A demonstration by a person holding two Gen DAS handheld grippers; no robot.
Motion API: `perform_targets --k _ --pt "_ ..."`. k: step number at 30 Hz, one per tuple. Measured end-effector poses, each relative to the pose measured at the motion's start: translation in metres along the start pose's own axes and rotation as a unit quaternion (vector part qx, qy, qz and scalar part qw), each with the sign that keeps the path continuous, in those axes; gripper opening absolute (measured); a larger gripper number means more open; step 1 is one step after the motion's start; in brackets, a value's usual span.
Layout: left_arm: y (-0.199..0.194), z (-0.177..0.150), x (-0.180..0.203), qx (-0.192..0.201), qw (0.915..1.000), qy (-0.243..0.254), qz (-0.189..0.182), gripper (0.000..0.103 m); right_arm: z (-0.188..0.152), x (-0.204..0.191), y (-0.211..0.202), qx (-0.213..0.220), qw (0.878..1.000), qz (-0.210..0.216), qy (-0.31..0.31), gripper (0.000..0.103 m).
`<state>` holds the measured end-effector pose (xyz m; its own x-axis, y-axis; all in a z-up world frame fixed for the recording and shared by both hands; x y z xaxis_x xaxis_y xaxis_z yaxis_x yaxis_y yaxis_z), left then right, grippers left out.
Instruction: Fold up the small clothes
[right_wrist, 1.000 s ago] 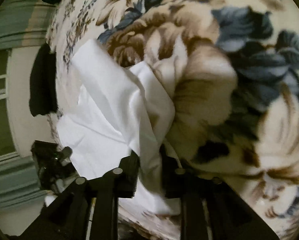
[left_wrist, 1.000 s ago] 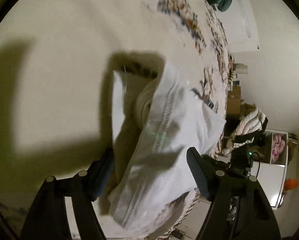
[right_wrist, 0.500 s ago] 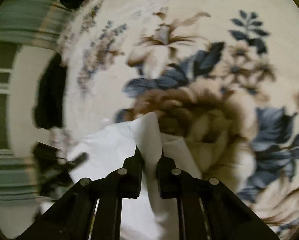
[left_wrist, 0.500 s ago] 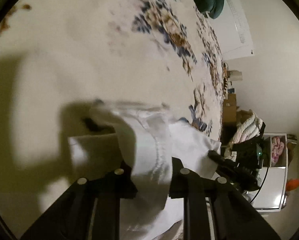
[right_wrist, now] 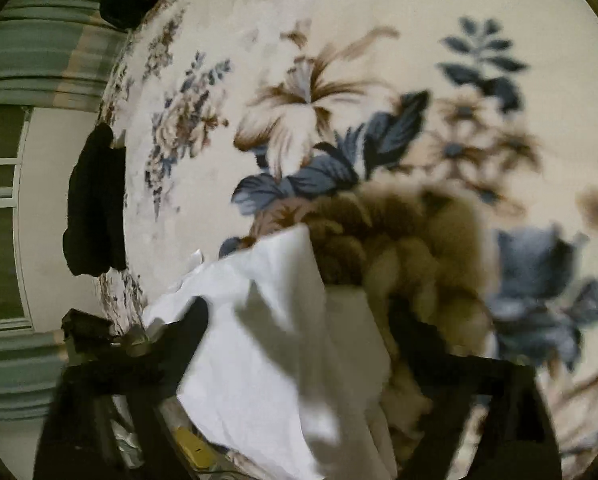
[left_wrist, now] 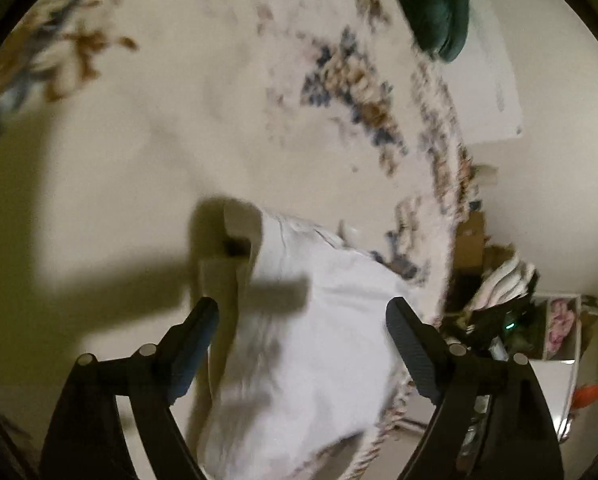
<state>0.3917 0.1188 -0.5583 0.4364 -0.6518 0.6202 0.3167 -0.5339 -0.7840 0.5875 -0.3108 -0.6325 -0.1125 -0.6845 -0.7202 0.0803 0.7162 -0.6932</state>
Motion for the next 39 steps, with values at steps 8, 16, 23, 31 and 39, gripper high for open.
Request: perform_targets --k 8,16,23,31,39 --pt "0.053 -0.046 -0.032 -0.064 0.9964 -0.054 -0.015 0.087 -0.044 0.041 0.03 -0.101 0.993 0.056 0.036 0.094" --pt "0.068 -0.035 -0.008 -0.039 0.9992 -0.006 0.01 0.065 -0.042 0.043 0.063 -0.109 0.987 0.108 0.039 0.058" --pt "0.058 -0.033 0.008 -0.029 0.9987 0.042 0.007 0.025 -0.054 0.036 0.055 -0.078 0.987 0.129 0.053 0.017" --pt "0.012 -0.029 0.033 -0.016 0.997 0.075 0.012 0.024 -0.075 -0.003 0.033 -0.059 0.989 0.127 0.041 0.015" --pt "-0.087 0.033 0.041 0.009 0.9942 0.105 0.023 0.024 -0.082 -0.112 0.034 -0.035 0.988 0.148 0.026 0.015"
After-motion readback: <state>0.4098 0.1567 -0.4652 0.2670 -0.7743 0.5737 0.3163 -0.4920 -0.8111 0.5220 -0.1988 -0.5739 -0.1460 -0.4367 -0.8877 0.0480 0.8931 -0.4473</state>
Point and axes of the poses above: each gripper's, at about its wrist camera, not at the fingertips, and y roughly the way its jaws point, x to its right, z to its top, the point moved 3 cm from there along y, roughly the way its jaws point, and after that the axes turned 11 degrees about z, right-handed, at the moved point
